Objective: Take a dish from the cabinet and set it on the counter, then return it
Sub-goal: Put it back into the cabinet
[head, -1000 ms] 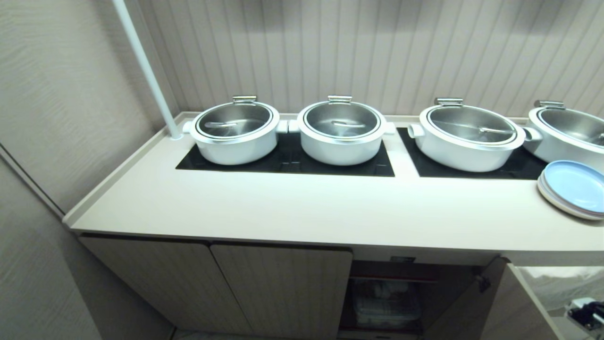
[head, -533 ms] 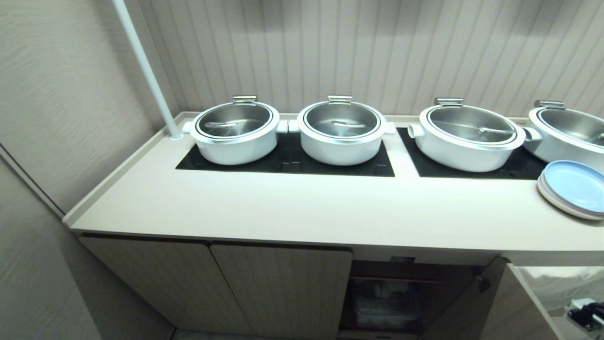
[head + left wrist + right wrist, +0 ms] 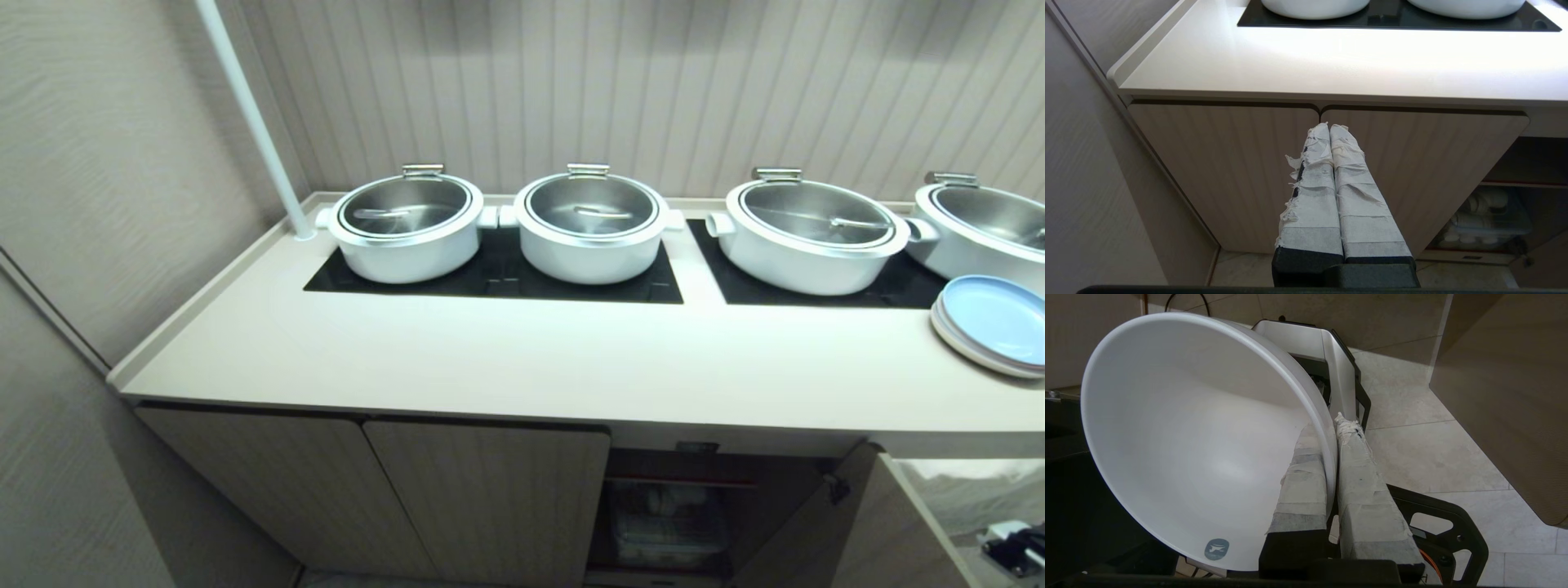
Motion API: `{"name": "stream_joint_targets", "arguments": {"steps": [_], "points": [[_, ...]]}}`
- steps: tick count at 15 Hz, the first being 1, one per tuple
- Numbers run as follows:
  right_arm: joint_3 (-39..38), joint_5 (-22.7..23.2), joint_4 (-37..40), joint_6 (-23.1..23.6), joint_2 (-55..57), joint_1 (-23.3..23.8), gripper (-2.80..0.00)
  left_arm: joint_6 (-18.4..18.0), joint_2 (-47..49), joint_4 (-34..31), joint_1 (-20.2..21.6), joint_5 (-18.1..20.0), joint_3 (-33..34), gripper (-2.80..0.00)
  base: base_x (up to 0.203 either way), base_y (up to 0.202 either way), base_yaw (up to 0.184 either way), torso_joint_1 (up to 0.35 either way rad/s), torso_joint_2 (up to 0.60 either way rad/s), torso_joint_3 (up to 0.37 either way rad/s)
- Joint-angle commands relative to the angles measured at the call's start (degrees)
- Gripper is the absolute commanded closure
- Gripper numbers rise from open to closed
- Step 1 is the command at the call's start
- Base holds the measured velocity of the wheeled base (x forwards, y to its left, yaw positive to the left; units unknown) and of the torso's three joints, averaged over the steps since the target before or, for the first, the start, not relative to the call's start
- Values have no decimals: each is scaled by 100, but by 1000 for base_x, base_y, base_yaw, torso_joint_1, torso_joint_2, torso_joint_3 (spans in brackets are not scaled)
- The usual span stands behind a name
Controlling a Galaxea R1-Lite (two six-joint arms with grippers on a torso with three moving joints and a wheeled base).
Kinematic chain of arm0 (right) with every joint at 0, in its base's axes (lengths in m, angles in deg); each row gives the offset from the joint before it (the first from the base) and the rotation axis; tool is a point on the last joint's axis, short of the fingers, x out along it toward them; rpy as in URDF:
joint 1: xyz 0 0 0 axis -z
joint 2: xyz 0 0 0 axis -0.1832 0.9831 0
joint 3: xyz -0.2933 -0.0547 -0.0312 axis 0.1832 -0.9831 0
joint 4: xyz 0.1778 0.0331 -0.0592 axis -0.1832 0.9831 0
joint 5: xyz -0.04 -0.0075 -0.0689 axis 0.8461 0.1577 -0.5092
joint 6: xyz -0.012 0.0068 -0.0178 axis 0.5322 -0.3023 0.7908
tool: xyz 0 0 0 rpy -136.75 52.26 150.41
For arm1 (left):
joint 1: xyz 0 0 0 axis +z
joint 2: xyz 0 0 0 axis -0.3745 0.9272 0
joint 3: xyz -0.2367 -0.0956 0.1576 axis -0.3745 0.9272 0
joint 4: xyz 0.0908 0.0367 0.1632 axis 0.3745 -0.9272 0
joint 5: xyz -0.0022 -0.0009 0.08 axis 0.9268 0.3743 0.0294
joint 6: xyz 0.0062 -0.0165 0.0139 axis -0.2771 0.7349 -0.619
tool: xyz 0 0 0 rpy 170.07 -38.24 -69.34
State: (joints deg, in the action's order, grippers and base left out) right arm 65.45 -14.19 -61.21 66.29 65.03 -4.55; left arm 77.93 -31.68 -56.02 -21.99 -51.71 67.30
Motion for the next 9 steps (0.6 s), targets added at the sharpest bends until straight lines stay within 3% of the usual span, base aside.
{"name": "stream_joint_targets", "arguments": {"steps": [1,9], "points": [[-6,6,11,-6,0,-10,0,0,0,0,0,5,5,0,0,0,0,-41,100,51],[-68,0,2,-14,-9,-10,0,0,0,0,0,-3,3,0,0,0,0,-55,120,62]]}}
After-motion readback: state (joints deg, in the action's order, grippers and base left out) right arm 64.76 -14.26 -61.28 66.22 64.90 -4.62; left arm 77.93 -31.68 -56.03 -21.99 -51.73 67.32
